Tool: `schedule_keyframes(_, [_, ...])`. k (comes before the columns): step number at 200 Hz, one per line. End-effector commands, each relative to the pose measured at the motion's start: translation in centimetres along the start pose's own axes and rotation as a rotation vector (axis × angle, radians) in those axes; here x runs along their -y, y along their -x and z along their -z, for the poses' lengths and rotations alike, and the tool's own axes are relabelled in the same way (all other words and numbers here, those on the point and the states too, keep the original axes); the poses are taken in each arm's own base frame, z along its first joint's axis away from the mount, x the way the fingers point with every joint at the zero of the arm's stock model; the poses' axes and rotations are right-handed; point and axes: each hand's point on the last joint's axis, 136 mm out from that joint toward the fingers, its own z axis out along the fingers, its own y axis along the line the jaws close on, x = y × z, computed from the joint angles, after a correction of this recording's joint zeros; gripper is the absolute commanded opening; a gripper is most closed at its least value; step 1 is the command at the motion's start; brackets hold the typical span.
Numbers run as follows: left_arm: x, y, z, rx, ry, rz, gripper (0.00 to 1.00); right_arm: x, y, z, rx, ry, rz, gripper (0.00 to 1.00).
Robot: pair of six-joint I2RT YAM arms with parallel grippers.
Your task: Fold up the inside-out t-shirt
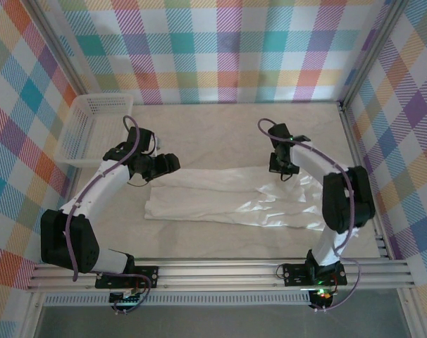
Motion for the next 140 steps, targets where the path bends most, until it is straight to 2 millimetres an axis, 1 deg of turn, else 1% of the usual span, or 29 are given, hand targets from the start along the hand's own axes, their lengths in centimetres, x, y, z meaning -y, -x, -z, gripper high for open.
schedule_keyframes(1, [0.5,-0.1,-0.5,-0.01,-0.017,-0.01,0.71,3.1,-3.5,0.8,-0.021,-0.056,-0.09,0.03])
schedule_keyframes(17, [0.5,-0.1,-0.7,-0.017,-0.019,-0.01,0.71,5.2,-6.7,1.3,-0.004,-0.059,-0.212,0.05])
schedule_keyframes(20, [0.5,-0.2,-0.8,-0.02,-0.019,-0.01,0.71,5.8,-7.8,1.3,-0.005,-0.06,-0.252,0.05])
schedule_keyframes(24, [0.5,-0.2,-0.8,-0.021,-0.018,-0.009,0.71,6.1,-8.4,1.3,-0.001,-0.055,-0.278,0.05])
schedule_keyframes(25, [0.5,-0.2,-0.8,-0.021,-0.019,-0.009,0.71,6.3,-9.1,1.3,-0.005,-0.052,-0.3,0.05])
schedule_keyframes(26, [0.5,-0.2,-0.8,-0.021,-0.019,-0.009,0.71,6.3,-9.1,1.3,-0.005,-0.052,-0.3,0.05])
schedule_keyframes(29, [0.5,-0.2,-0.9,-0.022,-0.02,-0.009,0.71,6.7,-10.1,1.2,-0.003,-0.041,-0.344,0.06])
schedule_keyframes(30, [0.5,-0.2,-0.9,-0.022,-0.02,-0.009,0.71,6.7,-10.1,1.2,-0.003,-0.041,-0.344,0.06])
schedule_keyframes(34, [0.5,-0.2,-0.9,-0.021,-0.019,-0.008,0.71,7.0,-11.2,1.2,0.002,-0.021,-0.397,0.08])
schedule_keyframes(43, [0.5,-0.2,-1.0,-0.023,-0.021,-0.009,0.71,7.4,-12.5,1.1,0.018,0.018,-0.471,0.15])
schedule_keyframes(44, [0.5,-0.2,-1.0,-0.023,-0.021,-0.009,0.71,7.5,-12.7,1.1,0.024,0.027,-0.487,0.18])
schedule_keyframes(49, [0.5,-0.2,-1.1,-0.024,-0.02,-0.008,0.71,7.8,-13.1,1.3,0.044,0.044,-0.52,0.24])
schedule_keyframes(55, [0.5,-0.2,-1.0,-0.025,-0.02,-0.009,0.71,8.2,-12.9,1.8,0.084,0.063,-0.556,0.32])
schedule_keyframes(61, [0.4,-0.3,-1.1,-0.026,-0.019,-0.008,0.71,8.7,-12.4,2.3,0.128,0.069,-0.576,0.38])
schedule_keyframes(75, [0.5,-0.3,-1.1,-0.029,-0.024,-0.008,0.71,9.3,-10.2,4.1,0.244,0.1,-0.583,0.49])
schedule_keyframes(88, [0.8,-0.5,-1.1,-0.035,-0.038,-0.01,0.72,8.3,-7.5,5.6,0.327,0.161,-0.517,0.55])
schedule_keyframes(93, [1.1,-0.5,-1.2,-0.039,-0.052,-0.014,0.72,7.6,-6.4,6.1,0.351,0.193,-0.479,0.56])
schedule_keyframes(101, [1.6,-0.8,-1.5,-0.053,-0.07,-0.022,0.7,6.2,-5.1,6.5,0.358,0.236,-0.406,0.56])
schedule_keyframes(107, [2.0,-1.1,-1.7,-0.067,-0.074,-0.03,0.67,5.2,-4.4,6.4,0.347,0.263,-0.355,0.56])
schedule_keyframes(113, [2.1,-1.5,-2.2,-0.084,-0.061,-0.029,0.6,4.2,-3.8,6.3,0.331,0.286,-0.31,0.56])
schedule_keyframes(119, [2.2,-1.8,-2.6,-0.099,-0.042,-0.031,0.49,3.3,-3.5,5.9,0.296,0.298,-0.265,0.53])
schedule_keyframes(120, [2.2,-1.9,-2.7,-0.102,-0.038,-0.031,0.45,3.1,-3.4,5.8,0.288,0.298,-0.259,0.53])
schedule_keyframes(127, [2.2,-2.5,-3.4,-0.124,-0.013,-0.029,0.26,2.5,-3.3,5.0,0.231,0.286,-0.228,0.44])
schedule_keyframes(130, [2.3,-2.7,-3.7,-0.133,-0.002,-0.03,0.2,2.3,-3.2,4.8,0.211,0.28,-0.219,0.4])
schedule_keyframes(140, [2.2,-3.3,-4.8,-0.161,0.038,-0.029,0.0,1.7,-3.4,3.3,0.117,0.247,-0.176,0.23])
